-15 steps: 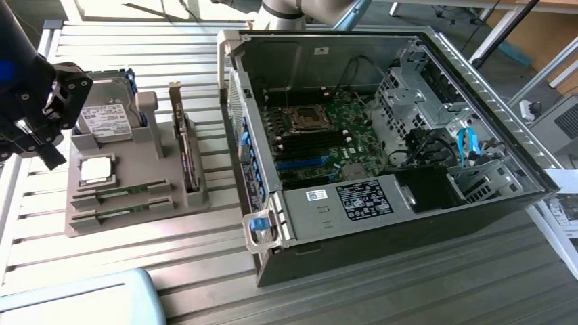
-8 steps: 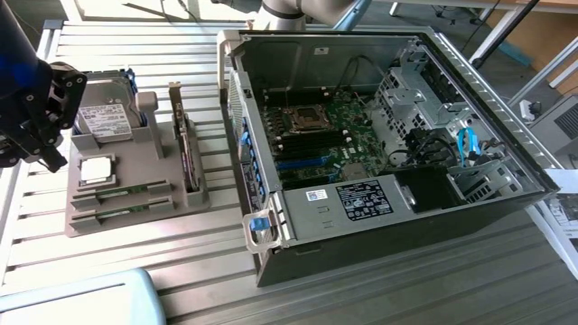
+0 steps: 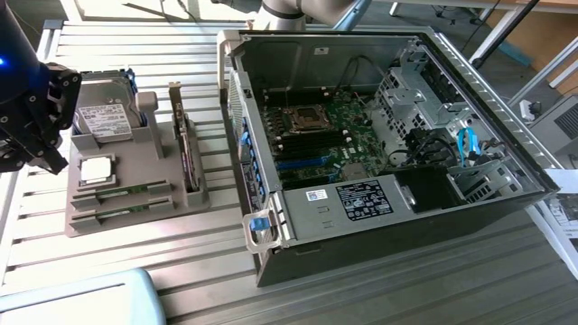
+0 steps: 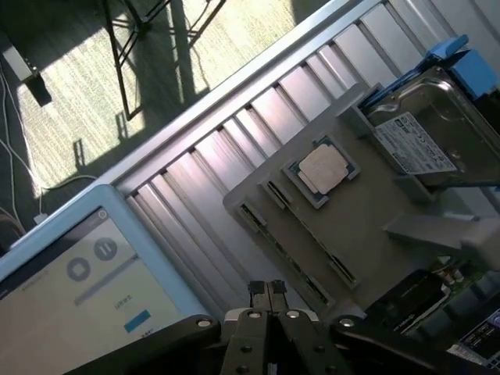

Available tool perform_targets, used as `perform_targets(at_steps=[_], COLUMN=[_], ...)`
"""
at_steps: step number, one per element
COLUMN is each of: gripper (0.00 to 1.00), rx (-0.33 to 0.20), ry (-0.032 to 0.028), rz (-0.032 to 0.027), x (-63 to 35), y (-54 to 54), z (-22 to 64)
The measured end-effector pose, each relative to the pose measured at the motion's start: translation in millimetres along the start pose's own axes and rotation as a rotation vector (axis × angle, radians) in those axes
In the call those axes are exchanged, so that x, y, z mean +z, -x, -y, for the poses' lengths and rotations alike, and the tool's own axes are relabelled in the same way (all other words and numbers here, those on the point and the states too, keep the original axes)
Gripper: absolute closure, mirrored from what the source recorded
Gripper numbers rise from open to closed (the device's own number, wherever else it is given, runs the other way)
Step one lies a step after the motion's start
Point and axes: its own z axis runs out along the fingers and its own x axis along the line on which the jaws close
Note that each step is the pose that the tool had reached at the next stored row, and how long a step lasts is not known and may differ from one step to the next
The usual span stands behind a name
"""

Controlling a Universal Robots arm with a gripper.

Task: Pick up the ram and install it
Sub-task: 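Pick up the ram and move it above insertion slot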

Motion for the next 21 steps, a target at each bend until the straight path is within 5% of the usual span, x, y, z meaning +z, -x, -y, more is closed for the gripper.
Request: perform_targets(at_steps=[21], gripper=[0.89], rx=[-0.408], ry=[0.0100], rz=[-0.0178], x=[11.6], y=[-0.3], z=[0.5])
